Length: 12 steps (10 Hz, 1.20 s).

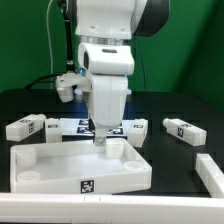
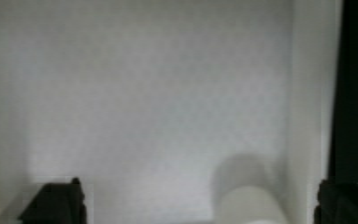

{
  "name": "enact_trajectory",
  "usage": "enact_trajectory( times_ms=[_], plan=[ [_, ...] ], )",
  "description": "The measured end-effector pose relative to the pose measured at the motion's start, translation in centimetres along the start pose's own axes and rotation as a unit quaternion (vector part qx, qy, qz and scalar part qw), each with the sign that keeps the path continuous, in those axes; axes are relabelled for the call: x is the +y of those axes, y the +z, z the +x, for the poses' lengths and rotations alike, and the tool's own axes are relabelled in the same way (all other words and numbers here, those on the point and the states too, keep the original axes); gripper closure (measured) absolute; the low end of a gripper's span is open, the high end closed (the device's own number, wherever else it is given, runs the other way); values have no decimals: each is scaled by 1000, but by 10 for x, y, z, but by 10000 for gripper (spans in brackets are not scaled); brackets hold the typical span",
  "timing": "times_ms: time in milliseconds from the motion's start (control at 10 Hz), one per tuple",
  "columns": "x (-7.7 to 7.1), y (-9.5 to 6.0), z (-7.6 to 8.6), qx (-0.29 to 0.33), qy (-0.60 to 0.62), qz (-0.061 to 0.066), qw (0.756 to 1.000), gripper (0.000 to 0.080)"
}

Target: Assemble desk

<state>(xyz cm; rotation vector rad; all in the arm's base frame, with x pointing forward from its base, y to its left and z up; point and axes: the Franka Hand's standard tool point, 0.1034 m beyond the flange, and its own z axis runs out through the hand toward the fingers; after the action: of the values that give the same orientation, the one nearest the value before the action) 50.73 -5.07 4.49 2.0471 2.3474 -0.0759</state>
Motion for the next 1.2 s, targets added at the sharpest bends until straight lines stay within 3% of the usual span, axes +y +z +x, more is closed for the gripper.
enact_trajectory(
  times_ms=[200, 500, 600, 700, 1000, 1200],
  plan=[
    [-16, 11, 4, 5, 1, 15, 1000, 150],
    [-22, 32, 7, 11, 1, 26, 1000, 150],
    [-23, 37, 8, 12, 8, 31, 999, 239],
    [-24, 38, 8, 12, 8, 31, 999, 239],
    [-24, 39, 9, 13, 8, 32, 999, 691],
    [-23, 38, 9, 13, 8, 30, 999, 738]
  ],
)
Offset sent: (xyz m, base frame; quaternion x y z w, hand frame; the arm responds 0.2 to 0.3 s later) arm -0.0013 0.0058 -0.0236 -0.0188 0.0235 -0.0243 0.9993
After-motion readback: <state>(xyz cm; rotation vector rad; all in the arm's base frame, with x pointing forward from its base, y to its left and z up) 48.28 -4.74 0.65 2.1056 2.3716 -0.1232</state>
